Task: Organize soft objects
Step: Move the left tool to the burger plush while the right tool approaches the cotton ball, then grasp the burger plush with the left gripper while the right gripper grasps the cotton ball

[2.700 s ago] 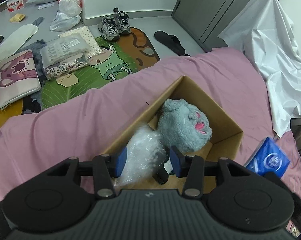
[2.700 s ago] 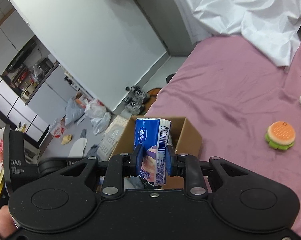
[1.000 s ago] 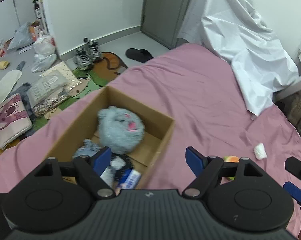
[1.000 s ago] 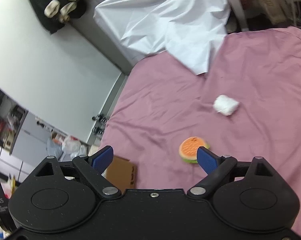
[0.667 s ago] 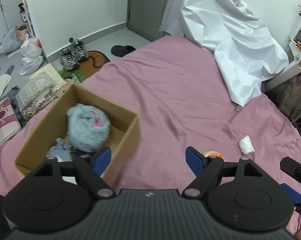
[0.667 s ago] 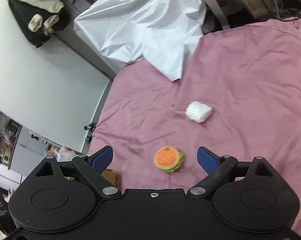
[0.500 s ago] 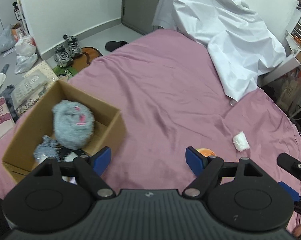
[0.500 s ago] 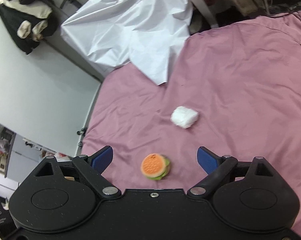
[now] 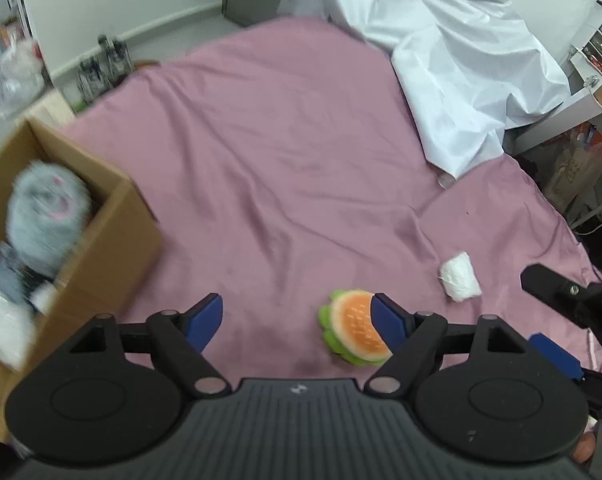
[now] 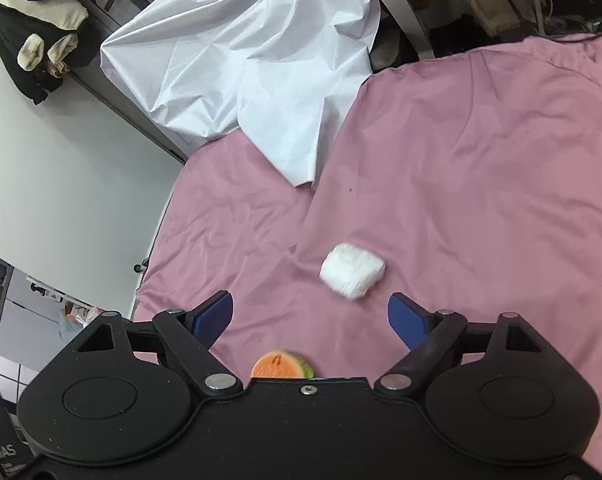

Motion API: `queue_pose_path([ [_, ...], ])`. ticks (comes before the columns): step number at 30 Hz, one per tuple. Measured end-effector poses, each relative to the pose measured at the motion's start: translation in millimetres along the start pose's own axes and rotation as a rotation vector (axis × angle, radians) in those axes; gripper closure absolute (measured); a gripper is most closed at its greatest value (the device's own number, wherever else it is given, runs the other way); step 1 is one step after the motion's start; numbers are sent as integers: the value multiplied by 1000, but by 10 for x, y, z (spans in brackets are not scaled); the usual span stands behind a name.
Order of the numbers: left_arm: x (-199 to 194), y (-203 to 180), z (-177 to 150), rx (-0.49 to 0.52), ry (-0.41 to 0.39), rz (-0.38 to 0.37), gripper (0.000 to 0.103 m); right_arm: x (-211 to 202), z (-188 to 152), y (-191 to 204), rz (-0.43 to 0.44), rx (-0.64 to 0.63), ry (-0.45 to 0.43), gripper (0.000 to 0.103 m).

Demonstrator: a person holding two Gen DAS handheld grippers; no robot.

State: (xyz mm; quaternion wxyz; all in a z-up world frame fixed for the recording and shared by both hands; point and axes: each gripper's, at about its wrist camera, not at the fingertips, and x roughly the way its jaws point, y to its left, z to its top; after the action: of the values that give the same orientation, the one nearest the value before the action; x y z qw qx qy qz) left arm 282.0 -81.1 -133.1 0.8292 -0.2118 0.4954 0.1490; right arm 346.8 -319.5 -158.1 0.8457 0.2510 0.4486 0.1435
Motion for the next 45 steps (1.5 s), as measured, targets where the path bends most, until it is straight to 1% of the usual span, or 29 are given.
queue_pose_path([
  [1, 49, -30, -6, -3, 3, -9, 23, 20, 26, -23, -2, -2, -3, 19],
  [2, 79, -54, -11, -1, 1, -10, 24, 43, 47, -38, -4, -3, -5, 21],
  [3, 121, -86, -19, 2, 1, -5, 24, 77, 66, -56, -6, -1, -4, 25],
  [4, 164, -115, -26, 3, 7, -3, 25, 112, 83, -69, -8, 0, 2, 26],
  [9, 449, -216, -71, -38, 87, -34, 26, 297, 164, -91, -32, -33, 18, 27],
  [13, 645, -247, -107, -57, 114, -16, 35, 439, 231, -164, -44, -32, 39, 27],
  [15, 720, -263, -116, -69, 124, -28, 41, 508, 249, -200, -51, -34, 46, 27],
  [16, 744, -279, -111, -69, 125, -28, 45, 541, 256, -211, -53, -38, 48, 27],
  [17, 765, -305, -100, -63, 126, -25, 56, 580, 269, -216, -57, -42, 51, 27],
  [19, 786, -367, -52, -48, 134, -20, 69, 631, 269, -232, -56, -39, 57, 27],
  [20, 793, -400, -17, -47, 140, -17, 73, 665, 259, -230, -56, -40, 62, 27],
  [24, 831, -439, 112, -74, 156, -11, 76, 796, 232, -148, -69, -93, 67, 26],
  [26, 833, -430, 162, -76, 147, -4, 76, 847, 217, -129, -71, -108, 65, 26],
  [28, 824, -397, 194, -81, 143, 4, 76, 896, 210, -121, -81, -121, 61, 30],
  [29, 825, -385, 211, -83, 141, 7, 76, 922, 213, -125, -87, -123, 63, 38],
  [30, 820, -376, 223, -83, 139, 10, 76, 946, 212, -133, -91, -122, 65, 53],
  [31, 812, -365, 234, -83, 135, 13, 76, 972, 212, -144, -94, -118, 70, 57],
  [32, 801, -353, 245, -83, 132, 15, 76, 989, 208, -158, -100, -110, 78, 58],
  [33, 782, -341, 258, -83, 128, 16, 76, 985, 200, -156, -97, -112, 72, 61],
  [36, 730, -319, 286, -77, 110, 10, 76, 924, 184, -97, -87, -148, 54, 62],
  [40, 621, -249, 295, -82, 90, 3, 76, 855, 179, -58, -67, -150, 50, 63],
  [45, 414, -129, 310, -89, 45, -6, 76, 758, 165, -2, -43, -146, 48, 63],
])
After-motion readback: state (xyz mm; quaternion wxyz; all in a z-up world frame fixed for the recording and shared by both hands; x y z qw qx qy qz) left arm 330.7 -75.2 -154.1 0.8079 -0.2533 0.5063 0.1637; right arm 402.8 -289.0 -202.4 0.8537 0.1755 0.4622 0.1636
